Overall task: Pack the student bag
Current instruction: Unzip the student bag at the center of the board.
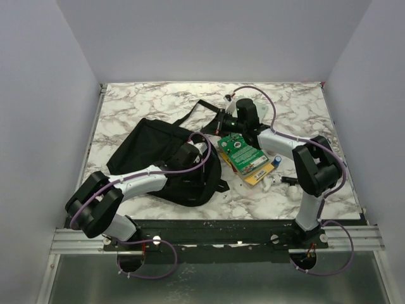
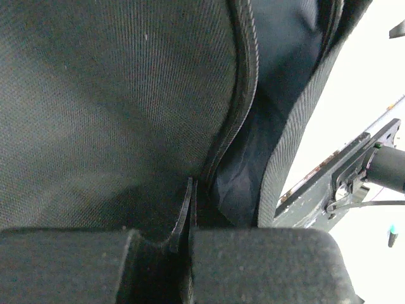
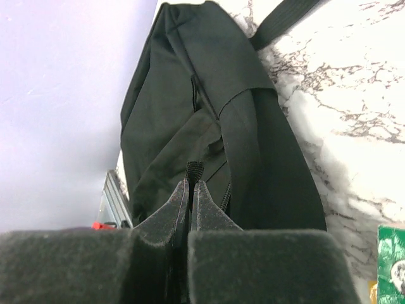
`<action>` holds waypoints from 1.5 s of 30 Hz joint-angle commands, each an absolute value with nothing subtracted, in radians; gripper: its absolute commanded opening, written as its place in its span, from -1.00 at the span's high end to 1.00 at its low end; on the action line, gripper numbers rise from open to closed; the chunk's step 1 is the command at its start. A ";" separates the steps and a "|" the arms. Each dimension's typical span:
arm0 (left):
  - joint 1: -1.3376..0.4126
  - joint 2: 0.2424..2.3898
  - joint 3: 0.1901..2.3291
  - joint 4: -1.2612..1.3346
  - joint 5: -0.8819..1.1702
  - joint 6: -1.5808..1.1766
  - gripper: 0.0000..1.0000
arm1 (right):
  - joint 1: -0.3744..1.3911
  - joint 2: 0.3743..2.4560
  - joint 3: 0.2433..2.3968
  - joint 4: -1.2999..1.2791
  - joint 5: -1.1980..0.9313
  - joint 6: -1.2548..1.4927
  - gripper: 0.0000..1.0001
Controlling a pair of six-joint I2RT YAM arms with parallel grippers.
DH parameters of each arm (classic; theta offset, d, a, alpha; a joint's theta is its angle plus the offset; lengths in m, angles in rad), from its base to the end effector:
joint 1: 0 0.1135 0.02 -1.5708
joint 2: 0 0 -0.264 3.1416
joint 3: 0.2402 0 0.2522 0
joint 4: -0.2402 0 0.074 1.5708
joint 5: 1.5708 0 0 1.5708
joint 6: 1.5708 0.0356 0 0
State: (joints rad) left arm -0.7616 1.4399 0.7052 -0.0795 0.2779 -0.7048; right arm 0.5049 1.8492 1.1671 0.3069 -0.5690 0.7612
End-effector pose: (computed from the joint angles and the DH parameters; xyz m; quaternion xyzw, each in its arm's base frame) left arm 0.1972 -0.2016 0.1768 0.0773 0.9185 -0.3404 0.1856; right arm 0.3559 0.2186 0.2214 -0.0553 0.8070 0.5066 0.2983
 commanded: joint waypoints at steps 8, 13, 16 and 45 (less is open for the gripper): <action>-0.775 1.418 0.672 -0.011 0.352 -0.734 1.00 | 0.512 1.964 1.293 0.271 -0.548 0.751 0.99; -0.775 1.398 0.664 -0.011 0.348 -0.734 1.00 | 0.518 2.009 1.328 0.273 -0.572 0.752 0.99; -0.778 1.387 0.623 0.035 0.359 -0.771 1.00 | 0.518 2.021 1.336 0.268 -0.576 0.752 0.99; -0.686 1.225 0.732 -0.128 0.536 -0.653 0.13 | 0.549 1.873 1.394 -0.277 -0.162 0.526 0.03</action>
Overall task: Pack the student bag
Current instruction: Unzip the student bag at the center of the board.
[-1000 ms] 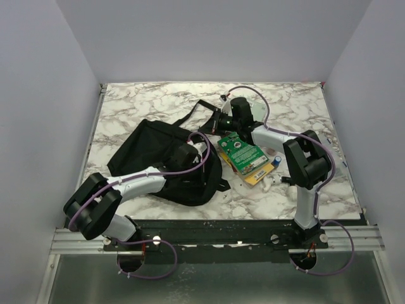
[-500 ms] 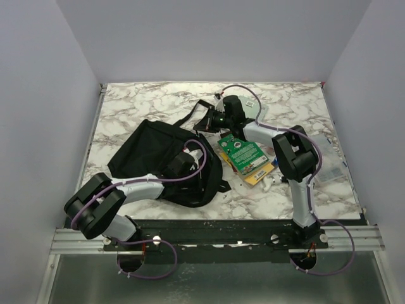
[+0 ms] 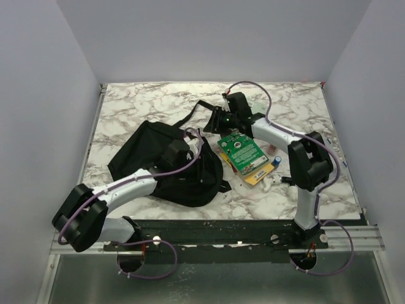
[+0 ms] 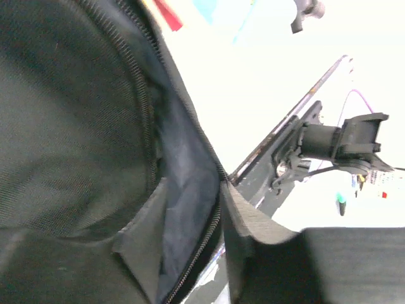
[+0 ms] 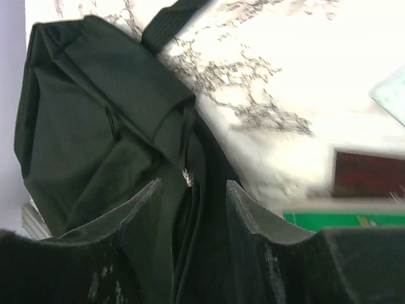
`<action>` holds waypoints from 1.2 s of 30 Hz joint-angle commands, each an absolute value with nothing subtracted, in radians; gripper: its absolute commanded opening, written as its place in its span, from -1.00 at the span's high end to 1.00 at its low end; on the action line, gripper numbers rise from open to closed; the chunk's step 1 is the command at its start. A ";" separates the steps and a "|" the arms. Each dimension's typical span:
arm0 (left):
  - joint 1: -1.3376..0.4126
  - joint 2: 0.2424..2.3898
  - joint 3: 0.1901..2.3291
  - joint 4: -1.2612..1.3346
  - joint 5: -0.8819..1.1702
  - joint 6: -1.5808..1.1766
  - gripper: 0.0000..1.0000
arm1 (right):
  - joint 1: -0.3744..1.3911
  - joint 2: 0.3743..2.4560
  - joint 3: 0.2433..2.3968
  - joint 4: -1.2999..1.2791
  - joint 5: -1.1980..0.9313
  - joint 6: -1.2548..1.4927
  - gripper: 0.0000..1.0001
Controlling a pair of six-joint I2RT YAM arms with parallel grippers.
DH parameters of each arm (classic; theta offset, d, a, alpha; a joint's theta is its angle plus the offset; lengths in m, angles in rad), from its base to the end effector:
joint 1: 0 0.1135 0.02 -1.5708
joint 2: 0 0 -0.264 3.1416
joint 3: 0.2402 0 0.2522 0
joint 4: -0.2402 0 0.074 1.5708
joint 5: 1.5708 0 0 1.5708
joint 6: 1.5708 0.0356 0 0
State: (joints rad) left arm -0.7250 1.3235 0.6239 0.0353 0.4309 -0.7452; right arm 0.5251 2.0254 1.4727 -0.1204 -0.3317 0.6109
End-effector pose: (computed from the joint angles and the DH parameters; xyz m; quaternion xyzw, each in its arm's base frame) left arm 0.1886 -0.1870 0.1921 0.0847 0.8791 -0.4295 0.1884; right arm 0.3923 0.2407 0.2060 -0.0335 0.8908 0.3556 0.2808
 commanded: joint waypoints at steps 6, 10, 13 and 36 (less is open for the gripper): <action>-0.585 1.074 0.896 -0.421 0.523 -0.508 -0.26 | 0.662 1.730 1.291 -0.319 -0.006 0.605 -0.15; -0.504 1.033 1.004 -0.498 0.536 -0.484 -0.46 | 0.802 1.708 1.300 -0.344 0.106 0.644 -0.17; -0.476 1.039 1.085 -0.516 0.505 -0.475 -0.53 | 0.851 1.697 1.293 -0.353 0.140 0.670 -0.18; -0.441 1.254 1.261 -0.499 0.411 -0.364 -0.59 | 0.856 1.669 1.100 -0.297 0.187 0.644 -0.12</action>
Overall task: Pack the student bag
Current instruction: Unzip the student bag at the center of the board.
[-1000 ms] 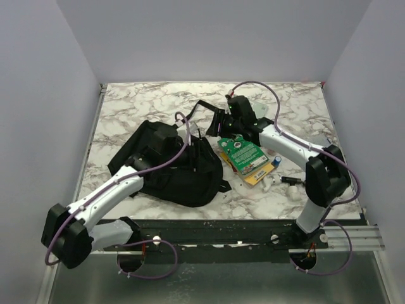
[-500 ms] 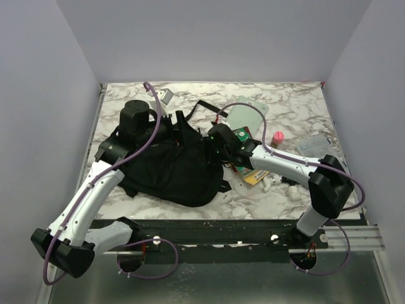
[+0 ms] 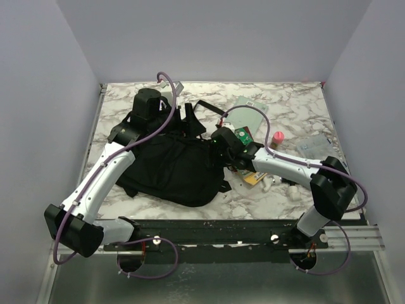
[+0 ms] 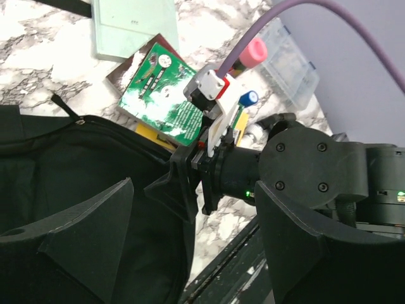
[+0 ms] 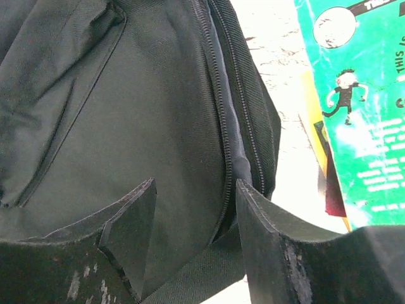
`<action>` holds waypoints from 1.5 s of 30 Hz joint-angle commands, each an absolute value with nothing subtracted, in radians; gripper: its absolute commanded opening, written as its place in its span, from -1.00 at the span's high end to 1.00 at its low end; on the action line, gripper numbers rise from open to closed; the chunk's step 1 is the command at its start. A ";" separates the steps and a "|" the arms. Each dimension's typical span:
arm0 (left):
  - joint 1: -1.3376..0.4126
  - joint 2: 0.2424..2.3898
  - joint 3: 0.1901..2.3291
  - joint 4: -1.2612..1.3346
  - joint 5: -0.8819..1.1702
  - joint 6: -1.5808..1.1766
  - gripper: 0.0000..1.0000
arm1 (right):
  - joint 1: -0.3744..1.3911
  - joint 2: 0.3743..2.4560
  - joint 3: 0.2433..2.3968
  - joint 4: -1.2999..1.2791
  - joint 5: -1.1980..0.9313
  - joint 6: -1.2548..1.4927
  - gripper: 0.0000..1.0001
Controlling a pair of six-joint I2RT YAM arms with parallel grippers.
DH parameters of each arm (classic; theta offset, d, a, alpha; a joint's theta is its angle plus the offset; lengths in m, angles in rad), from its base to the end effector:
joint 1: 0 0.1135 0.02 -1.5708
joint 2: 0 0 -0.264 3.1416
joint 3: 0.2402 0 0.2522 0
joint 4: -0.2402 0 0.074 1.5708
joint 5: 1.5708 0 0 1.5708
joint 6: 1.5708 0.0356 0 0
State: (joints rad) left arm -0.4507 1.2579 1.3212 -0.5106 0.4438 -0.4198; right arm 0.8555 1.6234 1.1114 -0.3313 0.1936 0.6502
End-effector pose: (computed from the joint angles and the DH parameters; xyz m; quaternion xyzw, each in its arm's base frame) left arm 0.2410 -0.1336 0.3941 0.1300 0.8237 -0.3880 0.3926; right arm 0.2342 0.2592 0.2281 -0.0611 0.9288 0.1762 0.3202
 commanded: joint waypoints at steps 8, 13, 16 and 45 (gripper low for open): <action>-0.428 1.265 1.243 -0.501 0.432 -0.360 -0.56 | 0.857 1.762 1.190 -0.250 0.138 0.632 0.31; -0.428 1.240 1.233 -0.498 0.424 -0.346 -0.55 | 0.847 1.710 1.191 -0.189 0.015 0.693 0.82; -0.428 1.223 1.232 -0.499 0.416 -0.331 -0.56 | 0.823 1.681 1.188 -0.105 -0.165 0.765 0.85; -0.635 1.215 1.070 -0.671 -0.020 -0.166 -0.09 | 0.699 1.613 0.984 0.490 -0.233 1.525 0.84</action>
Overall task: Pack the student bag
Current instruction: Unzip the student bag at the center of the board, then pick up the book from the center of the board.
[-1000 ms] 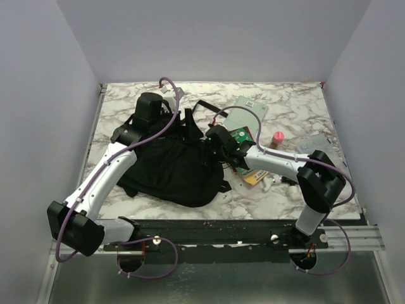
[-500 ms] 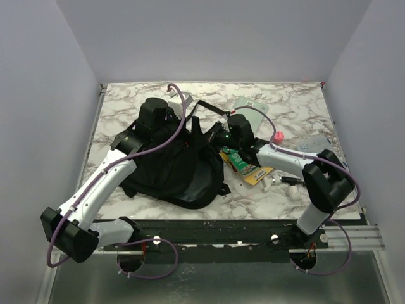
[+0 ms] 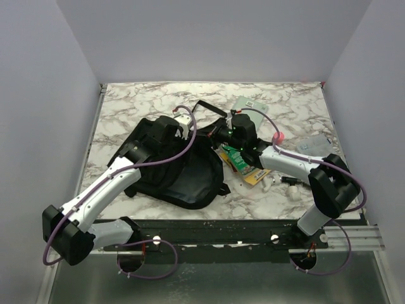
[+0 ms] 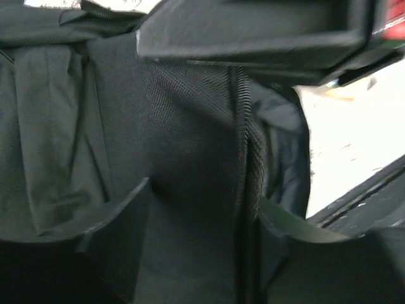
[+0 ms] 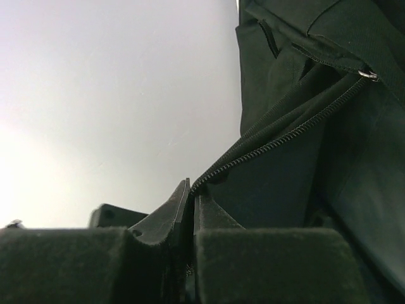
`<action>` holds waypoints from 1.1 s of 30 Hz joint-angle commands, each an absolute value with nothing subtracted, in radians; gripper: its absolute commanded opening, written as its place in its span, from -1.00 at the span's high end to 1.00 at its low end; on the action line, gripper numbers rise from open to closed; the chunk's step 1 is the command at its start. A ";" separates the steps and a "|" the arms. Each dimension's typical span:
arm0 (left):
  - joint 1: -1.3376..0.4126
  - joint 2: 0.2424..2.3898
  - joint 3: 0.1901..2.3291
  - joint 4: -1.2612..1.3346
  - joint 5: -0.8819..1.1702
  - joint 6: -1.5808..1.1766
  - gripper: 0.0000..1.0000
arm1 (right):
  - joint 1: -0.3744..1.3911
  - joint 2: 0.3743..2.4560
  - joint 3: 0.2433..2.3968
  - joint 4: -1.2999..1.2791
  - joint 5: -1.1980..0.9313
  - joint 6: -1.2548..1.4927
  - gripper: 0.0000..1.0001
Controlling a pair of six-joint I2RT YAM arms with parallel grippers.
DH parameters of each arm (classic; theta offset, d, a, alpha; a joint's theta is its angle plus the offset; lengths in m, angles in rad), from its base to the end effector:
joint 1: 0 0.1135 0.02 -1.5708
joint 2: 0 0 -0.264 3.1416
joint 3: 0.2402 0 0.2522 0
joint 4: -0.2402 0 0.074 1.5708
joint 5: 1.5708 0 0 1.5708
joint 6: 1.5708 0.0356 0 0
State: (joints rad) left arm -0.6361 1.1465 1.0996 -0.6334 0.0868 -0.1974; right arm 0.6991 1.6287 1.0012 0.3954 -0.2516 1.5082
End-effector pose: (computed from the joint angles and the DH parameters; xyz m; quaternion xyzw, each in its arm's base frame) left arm 0.1944 -0.1474 0.3337 0.2144 0.8760 -0.2100 0.3776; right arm 0.2808 0.2477 0.2569 0.2347 0.7459 0.5939 0.1894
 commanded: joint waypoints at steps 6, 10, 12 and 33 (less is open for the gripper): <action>-0.635 1.272 1.097 -0.705 -0.013 -0.187 0.22 | 0.638 1.571 0.957 0.379 -0.264 1.233 0.37; -0.635 1.255 1.082 -0.685 0.059 -0.184 -0.05 | 0.621 1.471 1.016 0.042 -0.145 0.896 0.08; -0.635 1.248 1.081 -0.674 0.103 -0.186 -0.21 | 0.620 1.391 0.985 -0.082 -0.013 0.794 -0.25; -0.635 1.330 1.104 -0.690 0.216 -0.170 0.22 | 0.418 0.747 0.292 0.039 -0.079 1.002 -0.72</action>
